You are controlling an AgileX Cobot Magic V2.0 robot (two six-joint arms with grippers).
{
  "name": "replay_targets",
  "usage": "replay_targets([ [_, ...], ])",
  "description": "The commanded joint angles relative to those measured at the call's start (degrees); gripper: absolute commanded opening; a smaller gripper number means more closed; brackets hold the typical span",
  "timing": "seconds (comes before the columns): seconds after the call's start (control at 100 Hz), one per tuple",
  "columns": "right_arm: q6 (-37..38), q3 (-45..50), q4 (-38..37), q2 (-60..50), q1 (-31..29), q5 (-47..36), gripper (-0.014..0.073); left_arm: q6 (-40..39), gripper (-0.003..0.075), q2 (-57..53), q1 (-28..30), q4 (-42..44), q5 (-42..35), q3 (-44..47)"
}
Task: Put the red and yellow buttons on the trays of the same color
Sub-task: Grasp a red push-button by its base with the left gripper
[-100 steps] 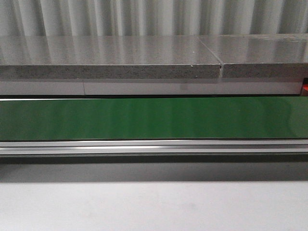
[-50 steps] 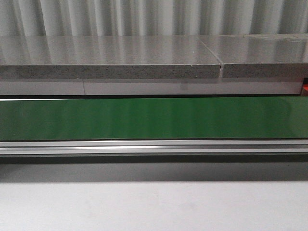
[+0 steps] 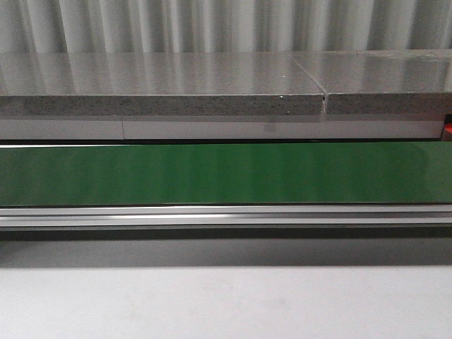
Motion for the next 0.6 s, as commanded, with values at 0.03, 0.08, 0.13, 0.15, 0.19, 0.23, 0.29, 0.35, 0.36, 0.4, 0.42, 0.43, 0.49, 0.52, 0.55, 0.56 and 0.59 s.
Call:
replay_targets([
  [0.03, -0.53, -1.1, -0.2, -1.2, -0.09, -4.8, -0.006, -0.52, 0.0438, -2.36, 0.21, -0.6, -1.67, -1.59],
  [0.08, -0.53, -1.1, -0.2, -1.2, -0.09, -4.8, -0.006, -0.52, 0.0438, -2.36, 0.21, -0.6, -1.93, -1.59],
  [0.13, -0.53, -1.1, -0.2, -1.2, -0.09, -4.8, -0.006, -0.52, 0.0438, -2.36, 0.21, -0.6, -1.93, -1.59],
  [0.15, -0.53, -1.1, -0.2, -1.2, -0.09, -4.8, -0.006, -0.52, 0.0438, -2.36, 0.21, -0.6, -1.93, -1.59],
  [0.19, -0.53, -1.1, -0.2, -1.2, -0.09, -4.8, -0.006, -0.52, 0.0438, -2.36, 0.21, -0.6, -1.93, -1.59],
  [0.23, -0.53, -1.1, -0.2, -1.2, -0.09, -4.8, -0.006, -0.52, 0.0438, -2.36, 0.21, -0.6, -2.01, -1.59],
  [0.29, -0.53, -1.1, -0.2, -1.2, -0.09, -4.8, -0.006, -0.52, 0.0438, -2.36, 0.21, -0.6, -2.01, -1.59],
  [0.35, -0.53, -1.1, -0.2, -1.2, -0.09, -4.8, -0.006, -0.52, 0.0438, -2.36, 0.21, -0.6, -2.01, -1.59],
  [0.36, -0.53, -1.1, -0.2, -1.2, -0.09, -4.8, -0.006, -0.52, 0.0438, -2.36, 0.21, -0.6, -2.01, -1.59],
  [0.4, -0.53, -1.1, -0.2, -1.2, -0.09, -4.8, -0.006, -0.52, 0.0438, -2.36, 0.21, -0.6, -2.01, -1.59],
  [0.42, -0.53, -1.1, -0.2, -1.2, -0.09, -4.8, -0.006, -0.52, 0.0438, -2.36, 0.21, -0.6, -2.01, -1.59],
  [0.43, -0.53, -1.1, -0.2, -1.2, -0.09, -4.8, -0.006, -0.52, 0.0438, -2.36, 0.21, -0.6, -2.01, -1.59],
  [0.49, -0.53, -1.1, -0.2, -1.2, -0.09, -4.8, -0.006, -0.52, 0.0438, -2.36, 0.21, -0.6, -2.01, -1.59],
  [0.52, -0.53, -1.1, -0.2, -1.2, -0.09, -4.8, -0.006, -0.52, 0.0438, -2.36, 0.21, -0.6, -2.01, -1.59],
  [0.55, -0.53, -1.1, -0.2, -1.2, -0.09, -4.8, -0.006, -0.52, 0.0438, -2.36, 0.21, -0.6, -2.01, -1.59],
  [0.56, -0.53, -1.1, -0.2, -1.2, -0.09, -4.8, -0.006, -0.52, 0.0438, -2.36, 0.21, -0.6, -2.01, -1.59],
  [0.59, -0.53, -1.1, -0.2, -1.2, -0.09, -4.8, -0.006, -0.52, 0.0438, -2.36, 0.21, -0.6, -2.01, -1.59],
])
